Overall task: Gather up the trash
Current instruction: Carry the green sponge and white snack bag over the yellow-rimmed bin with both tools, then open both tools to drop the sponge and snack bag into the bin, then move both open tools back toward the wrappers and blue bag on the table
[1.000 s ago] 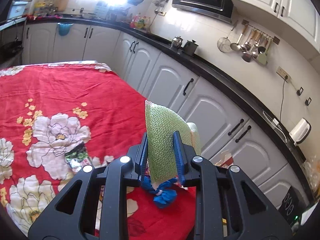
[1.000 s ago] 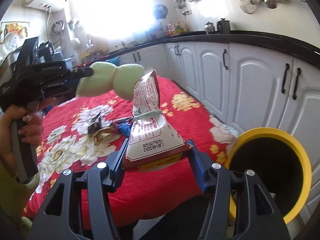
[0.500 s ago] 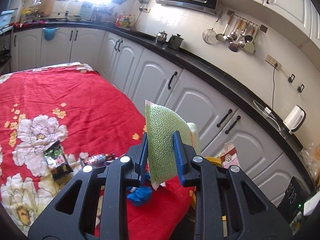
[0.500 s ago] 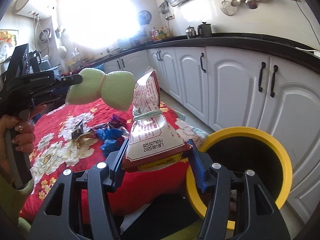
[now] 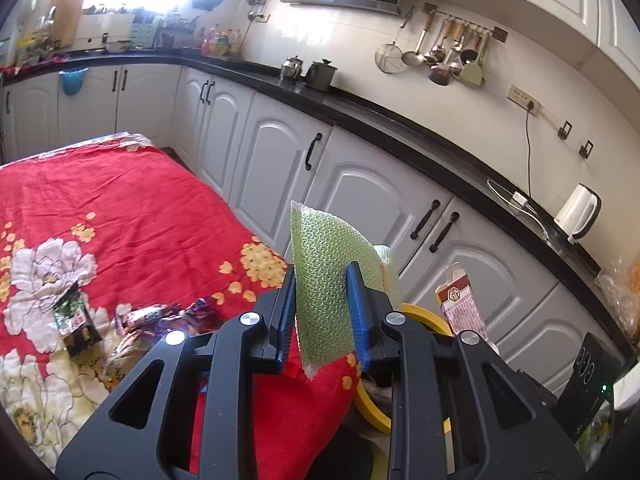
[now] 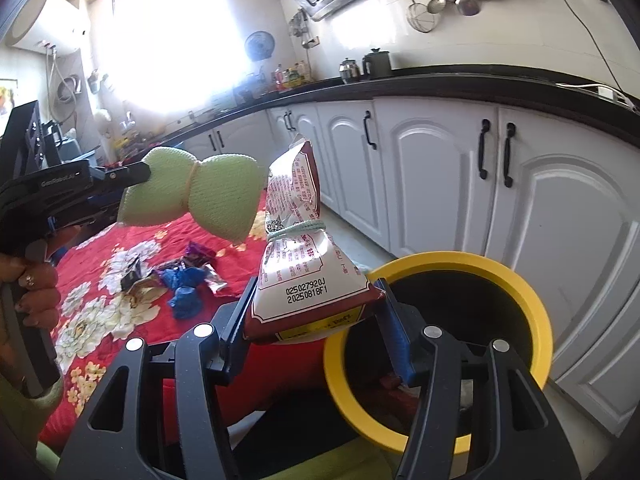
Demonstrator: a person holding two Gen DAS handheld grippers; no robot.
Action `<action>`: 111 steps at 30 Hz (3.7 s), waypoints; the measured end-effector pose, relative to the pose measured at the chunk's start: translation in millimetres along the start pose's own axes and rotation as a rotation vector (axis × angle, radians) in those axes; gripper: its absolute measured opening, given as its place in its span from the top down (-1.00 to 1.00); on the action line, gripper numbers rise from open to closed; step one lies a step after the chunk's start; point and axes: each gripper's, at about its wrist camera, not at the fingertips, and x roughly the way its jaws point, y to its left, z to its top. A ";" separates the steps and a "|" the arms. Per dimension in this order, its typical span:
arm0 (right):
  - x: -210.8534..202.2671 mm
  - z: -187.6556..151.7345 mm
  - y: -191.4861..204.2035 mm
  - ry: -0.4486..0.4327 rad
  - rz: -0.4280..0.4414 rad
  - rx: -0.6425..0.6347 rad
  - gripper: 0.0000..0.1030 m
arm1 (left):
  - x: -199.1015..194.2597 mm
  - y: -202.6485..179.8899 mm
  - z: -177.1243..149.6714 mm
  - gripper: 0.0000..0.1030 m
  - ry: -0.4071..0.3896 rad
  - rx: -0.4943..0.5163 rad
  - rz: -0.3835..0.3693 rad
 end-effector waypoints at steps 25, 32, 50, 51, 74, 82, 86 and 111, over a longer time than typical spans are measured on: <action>-13.1 -11.0 -68.9 -0.005 -0.129 0.108 -0.05 | 45.0 -65.8 -29.3 0.65 0.066 0.117 -0.065; -11.2 -18.4 -88.5 0.009 -0.161 0.139 -0.05 | 63.7 -84.2 -42.6 0.65 0.103 0.149 -0.081; 6.2 -36.8 -121.3 0.074 -0.196 0.201 -0.05 | 108.4 -110.2 -77.8 0.64 0.213 0.194 -0.104; 7.1 -37.9 -122.3 0.077 -0.196 0.203 -0.05 | 110.6 -110.3 -79.2 0.64 0.219 0.194 -0.105; 2.6 -37.6 -121.2 0.054 -0.241 0.198 -0.51 | 112.9 -86.4 -81.0 -0.78 0.228 0.131 -0.079; -6.6 -26.1 -102.4 0.001 -0.248 0.153 -0.70 | 92.9 -76.7 -71.0 -0.78 0.176 0.116 -0.055; -11.7 -21.5 -93.9 -0.024 -0.246 0.140 -0.75 | 83.8 -72.9 -65.3 -0.78 0.151 0.112 -0.046; -29.6 0.9 -20.3 -0.111 -0.165 0.016 -0.84 | 19.4 -28.2 -41.4 -0.78 0.007 0.101 0.054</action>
